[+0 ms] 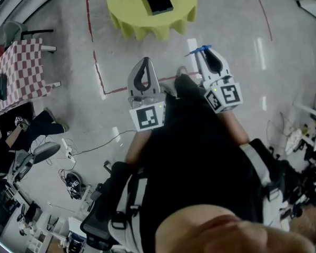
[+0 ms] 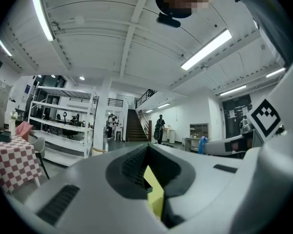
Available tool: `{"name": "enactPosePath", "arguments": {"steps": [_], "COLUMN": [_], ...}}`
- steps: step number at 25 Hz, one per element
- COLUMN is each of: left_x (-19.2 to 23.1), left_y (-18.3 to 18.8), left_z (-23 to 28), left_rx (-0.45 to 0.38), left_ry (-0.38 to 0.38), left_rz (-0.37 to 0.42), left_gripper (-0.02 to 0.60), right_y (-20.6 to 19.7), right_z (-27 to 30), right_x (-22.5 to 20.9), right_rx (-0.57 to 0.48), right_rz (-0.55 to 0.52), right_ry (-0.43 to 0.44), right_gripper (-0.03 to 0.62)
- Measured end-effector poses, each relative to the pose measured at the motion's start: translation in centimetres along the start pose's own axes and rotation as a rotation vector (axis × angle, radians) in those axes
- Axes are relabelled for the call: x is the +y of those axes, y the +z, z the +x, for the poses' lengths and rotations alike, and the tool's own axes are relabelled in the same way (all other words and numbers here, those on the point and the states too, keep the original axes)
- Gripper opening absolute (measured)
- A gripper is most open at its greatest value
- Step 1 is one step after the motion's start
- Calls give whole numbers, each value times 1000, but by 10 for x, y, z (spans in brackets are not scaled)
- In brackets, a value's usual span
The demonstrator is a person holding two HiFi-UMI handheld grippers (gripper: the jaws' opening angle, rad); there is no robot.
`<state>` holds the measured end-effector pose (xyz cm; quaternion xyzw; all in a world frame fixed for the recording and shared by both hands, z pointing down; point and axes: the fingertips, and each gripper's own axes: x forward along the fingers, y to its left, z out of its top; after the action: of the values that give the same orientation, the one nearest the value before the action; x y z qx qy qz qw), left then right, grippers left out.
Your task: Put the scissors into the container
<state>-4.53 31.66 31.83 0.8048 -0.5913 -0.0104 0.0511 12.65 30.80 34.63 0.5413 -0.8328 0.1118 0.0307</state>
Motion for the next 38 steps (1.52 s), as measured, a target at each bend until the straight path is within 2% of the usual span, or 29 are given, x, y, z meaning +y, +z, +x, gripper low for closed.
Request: {"name": "enactPosePath", "arguments": {"steps": [3,7,11,21,38], "left_x": [-2,-2,14,30,47], "left_y": [-4,-3,-8,6,6], "left_z": [7,23,46,142,281], "left_rx": [12,-12,0,4,8], "left_ry": [-7,-5,10,25,127], "left_rz": [-5,0,-6,9,3], "left_gripper": [-4,-4,-4,-4,-3], "right_y": [2,-1,-1,21,34], "right_z": [4,21,52,137,257], "right_x": [-3,-16,-22,-68,-136], "right_rx": [-1,0,-1,14,64], "right_rz": [-16,-7,-4,14,-21], "right_ry": [1,9,21,44,167], "right_gripper": [78,78,78,78,78]}}
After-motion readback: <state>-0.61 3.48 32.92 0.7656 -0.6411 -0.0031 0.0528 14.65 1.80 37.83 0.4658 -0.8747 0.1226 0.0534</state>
